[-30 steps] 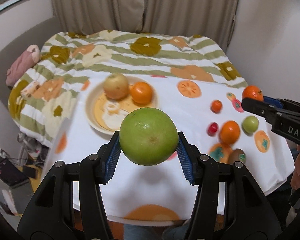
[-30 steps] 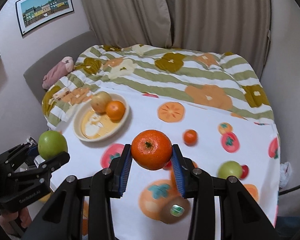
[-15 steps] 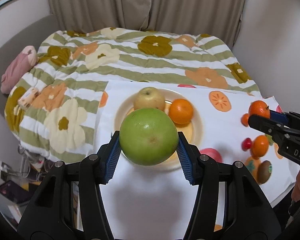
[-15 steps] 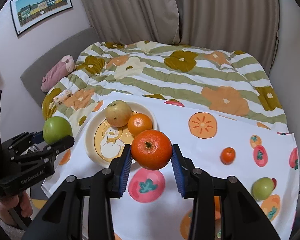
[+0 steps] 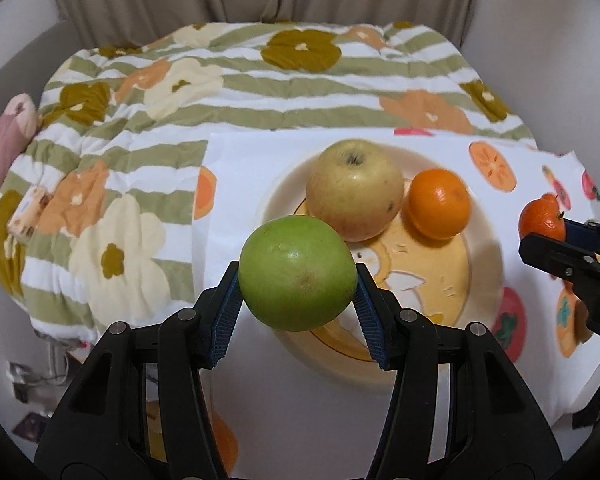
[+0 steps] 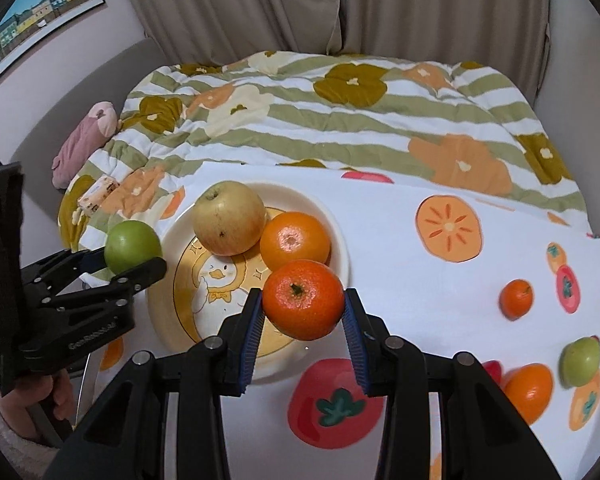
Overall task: Organize fruits
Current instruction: 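Carry the green apple and tangerine to the plate and release both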
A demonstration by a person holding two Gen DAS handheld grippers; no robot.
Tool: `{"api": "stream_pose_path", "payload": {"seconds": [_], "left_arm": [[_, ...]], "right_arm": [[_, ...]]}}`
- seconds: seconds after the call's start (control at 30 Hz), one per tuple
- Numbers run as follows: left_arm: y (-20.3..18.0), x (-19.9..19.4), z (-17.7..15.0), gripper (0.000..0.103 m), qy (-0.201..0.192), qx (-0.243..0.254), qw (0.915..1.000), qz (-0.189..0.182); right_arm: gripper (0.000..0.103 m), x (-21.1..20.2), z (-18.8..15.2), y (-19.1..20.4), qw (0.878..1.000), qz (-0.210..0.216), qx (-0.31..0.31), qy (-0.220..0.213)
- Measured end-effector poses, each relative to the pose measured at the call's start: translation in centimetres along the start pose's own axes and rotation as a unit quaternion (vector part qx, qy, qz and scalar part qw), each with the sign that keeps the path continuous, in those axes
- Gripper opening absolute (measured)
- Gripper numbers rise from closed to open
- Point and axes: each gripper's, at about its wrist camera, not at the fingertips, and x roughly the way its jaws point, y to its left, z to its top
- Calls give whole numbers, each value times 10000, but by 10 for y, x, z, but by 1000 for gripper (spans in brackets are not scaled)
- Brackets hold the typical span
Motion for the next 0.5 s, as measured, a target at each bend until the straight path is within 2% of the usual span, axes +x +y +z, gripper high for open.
{"api": "stream_pose_path", "payload": {"seconds": [0.27, 0.37, 0.47, 0.5], "left_arm": [[-8, 16, 4, 58, 95, 401, 9991, 80], [-7, 17, 5, 59, 82, 407, 9991, 28], [-6, 15, 6, 63, 32, 363, 9993, -122], [-7, 13, 6, 74, 4, 379, 9992, -122]], "right_arm": [[36, 15, -7, 4, 9997, -70, 167, 134], [36, 16, -8, 3, 9996, -98, 201, 153], [36, 16, -8, 3, 9996, -123, 218, 151], [36, 15, -8, 3, 9996, -133, 217, 145]]}}
